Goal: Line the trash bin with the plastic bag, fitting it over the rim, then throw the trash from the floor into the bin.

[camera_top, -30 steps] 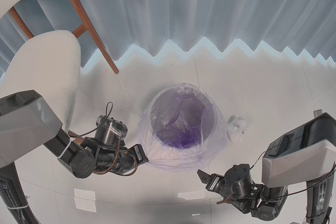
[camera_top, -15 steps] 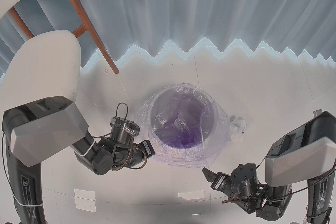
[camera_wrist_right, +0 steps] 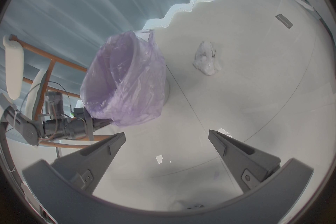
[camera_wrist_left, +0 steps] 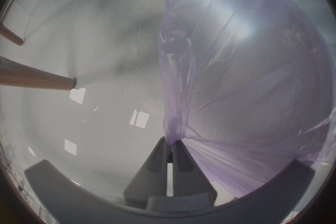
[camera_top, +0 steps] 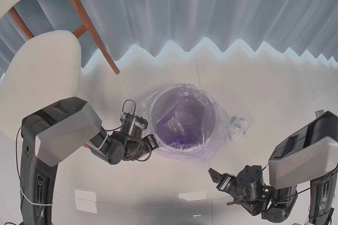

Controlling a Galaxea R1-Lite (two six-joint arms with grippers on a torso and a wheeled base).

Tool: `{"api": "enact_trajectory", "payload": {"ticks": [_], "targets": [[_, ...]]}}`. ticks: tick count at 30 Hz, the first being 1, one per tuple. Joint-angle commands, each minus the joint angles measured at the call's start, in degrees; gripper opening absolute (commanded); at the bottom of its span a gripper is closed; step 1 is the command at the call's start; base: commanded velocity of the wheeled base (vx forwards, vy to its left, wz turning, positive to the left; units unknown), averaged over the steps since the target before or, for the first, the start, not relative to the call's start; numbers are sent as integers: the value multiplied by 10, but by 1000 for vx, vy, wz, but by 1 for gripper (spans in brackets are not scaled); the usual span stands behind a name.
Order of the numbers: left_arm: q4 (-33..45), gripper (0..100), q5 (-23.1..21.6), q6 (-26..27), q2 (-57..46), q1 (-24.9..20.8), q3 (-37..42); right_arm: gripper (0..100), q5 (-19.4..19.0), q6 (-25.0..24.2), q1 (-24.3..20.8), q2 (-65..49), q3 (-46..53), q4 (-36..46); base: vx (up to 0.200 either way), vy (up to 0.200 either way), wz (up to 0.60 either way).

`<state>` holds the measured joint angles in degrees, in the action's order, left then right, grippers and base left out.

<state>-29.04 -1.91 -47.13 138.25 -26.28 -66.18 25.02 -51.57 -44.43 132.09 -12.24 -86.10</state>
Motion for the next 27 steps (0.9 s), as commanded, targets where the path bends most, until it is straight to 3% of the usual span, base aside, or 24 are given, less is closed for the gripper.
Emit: {"api": "enact_trajectory", "payload": {"ticks": [1,9,10,17,27], "targets": [[16,0,8,19,31,0,-24,100,5,2,0,-2,14,-22,0,0,0],[43,0,5,34,21,-2,-24,100,18,2,4,-11,26,-35,0,0,0],[42,100,7,34,17,-3,-25,100,18,2,6,-15,26,-35,0,0,0],[41,100,6,34,-121,-2,48,100,18,-3,22,-47,48,-35,0,0,0],[41,100,-3,38,-447,-11,289,100,18,-22,27,-98,105,-36,0,0,0]]}}
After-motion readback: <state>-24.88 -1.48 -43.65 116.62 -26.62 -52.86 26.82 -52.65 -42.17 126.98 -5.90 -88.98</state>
